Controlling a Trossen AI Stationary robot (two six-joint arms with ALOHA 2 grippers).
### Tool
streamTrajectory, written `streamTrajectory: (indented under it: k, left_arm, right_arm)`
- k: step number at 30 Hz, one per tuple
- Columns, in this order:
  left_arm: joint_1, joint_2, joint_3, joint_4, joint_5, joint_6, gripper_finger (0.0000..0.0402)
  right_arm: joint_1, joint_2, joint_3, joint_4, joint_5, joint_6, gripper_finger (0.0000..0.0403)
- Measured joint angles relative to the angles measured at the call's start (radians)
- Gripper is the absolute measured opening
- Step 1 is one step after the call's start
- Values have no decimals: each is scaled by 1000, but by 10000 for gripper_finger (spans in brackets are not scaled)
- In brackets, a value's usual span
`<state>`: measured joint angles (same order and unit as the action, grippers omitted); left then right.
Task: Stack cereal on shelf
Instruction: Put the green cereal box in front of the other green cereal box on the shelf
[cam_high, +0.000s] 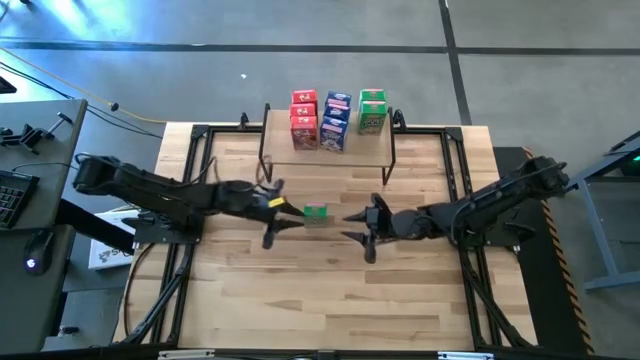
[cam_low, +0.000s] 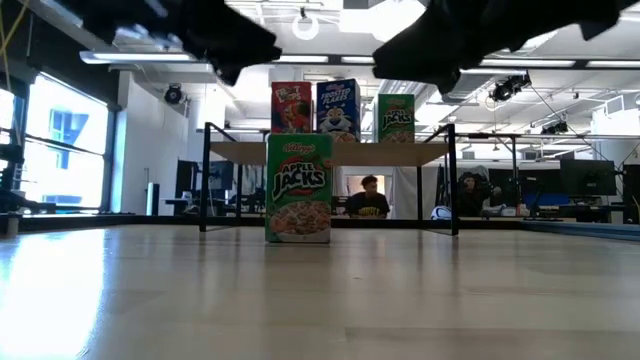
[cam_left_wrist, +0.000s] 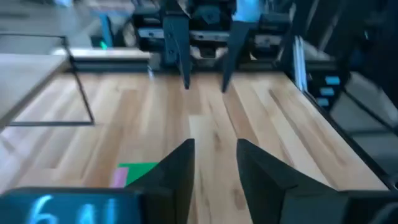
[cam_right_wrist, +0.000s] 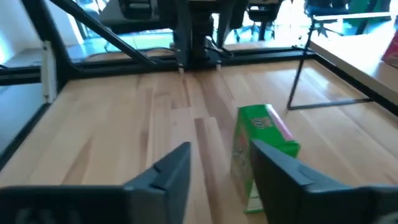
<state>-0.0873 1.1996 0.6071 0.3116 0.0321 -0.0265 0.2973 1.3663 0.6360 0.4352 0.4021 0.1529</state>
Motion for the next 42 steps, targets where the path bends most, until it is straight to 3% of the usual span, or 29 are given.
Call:
streamTrajectory:
  k: [6, 11, 16, 28, 42]
  left_arm:
    - [16, -63, -218, 341, -17, -42, 80]
    - [16, -83, -302, 494, -57, -1, 65]
    - [20, -90, -322, 502, -123, 36, 57]
    - [55, -89, -343, 497, -131, 9, 53]
    - [55, -89, -343, 494, -128, 4, 53]
  right_arm:
    - [-99, 16, 109, -162, -101, 49, 242]
    - [-163, 77, 222, -264, -179, 42, 275]
    - [-203, 170, 365, -398, -220, -7, 278]
    - [-259, 381, 610, -630, -279, -49, 278]
    - [-293, 424, 655, -729, -239, -74, 278]
